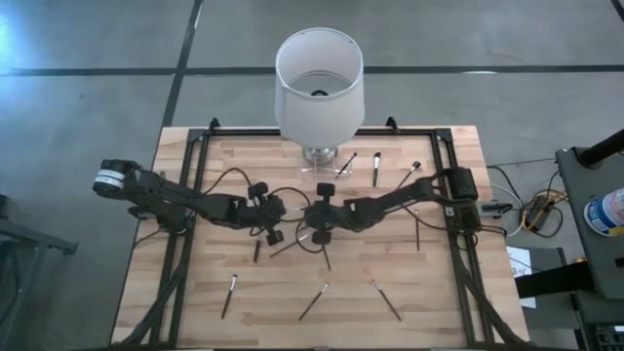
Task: Put items in baskets/containers
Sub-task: Put the black eyeshadow brush into the transparent organizer, then put the black blush brush into the transparent organizer
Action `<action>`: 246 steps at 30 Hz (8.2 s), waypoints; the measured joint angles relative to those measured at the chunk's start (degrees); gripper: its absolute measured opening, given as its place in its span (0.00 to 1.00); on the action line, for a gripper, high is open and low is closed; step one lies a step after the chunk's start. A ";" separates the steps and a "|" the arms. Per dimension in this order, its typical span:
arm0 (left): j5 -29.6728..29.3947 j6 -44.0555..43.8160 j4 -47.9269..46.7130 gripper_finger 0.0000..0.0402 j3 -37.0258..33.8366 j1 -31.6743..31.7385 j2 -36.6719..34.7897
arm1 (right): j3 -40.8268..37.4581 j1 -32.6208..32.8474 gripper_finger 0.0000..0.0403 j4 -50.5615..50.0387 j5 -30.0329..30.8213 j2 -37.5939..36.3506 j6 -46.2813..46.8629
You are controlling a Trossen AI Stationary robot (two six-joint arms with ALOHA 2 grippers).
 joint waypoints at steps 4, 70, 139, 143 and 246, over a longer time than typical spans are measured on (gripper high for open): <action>-2.83 0.06 0.11 0.08 -1.26 -1.09 -5.53 | -6.24 0.02 0.04 7.53 -0.01 -2.49 0.41; -3.56 7.77 60.23 0.08 -36.46 -5.61 -25.55 | -17.00 -15.78 0.11 82.20 11.11 10.37 19.20; 0.10 -46.35 -21.60 0.14 -3.44 -13.81 -2.53 | -38.64 11.96 0.02 49.94 10.72 -18.02 16.27; 2.78 -46.24 -17.09 0.14 -5.28 -12.27 -2.18 | -38.53 11.96 0.02 49.91 10.72 -18.02 16.26; 8.98 8.96 97.13 0.08 -18.66 23.16 17.64 | -38.48 12.04 0.02 50.11 10.46 -17.98 15.13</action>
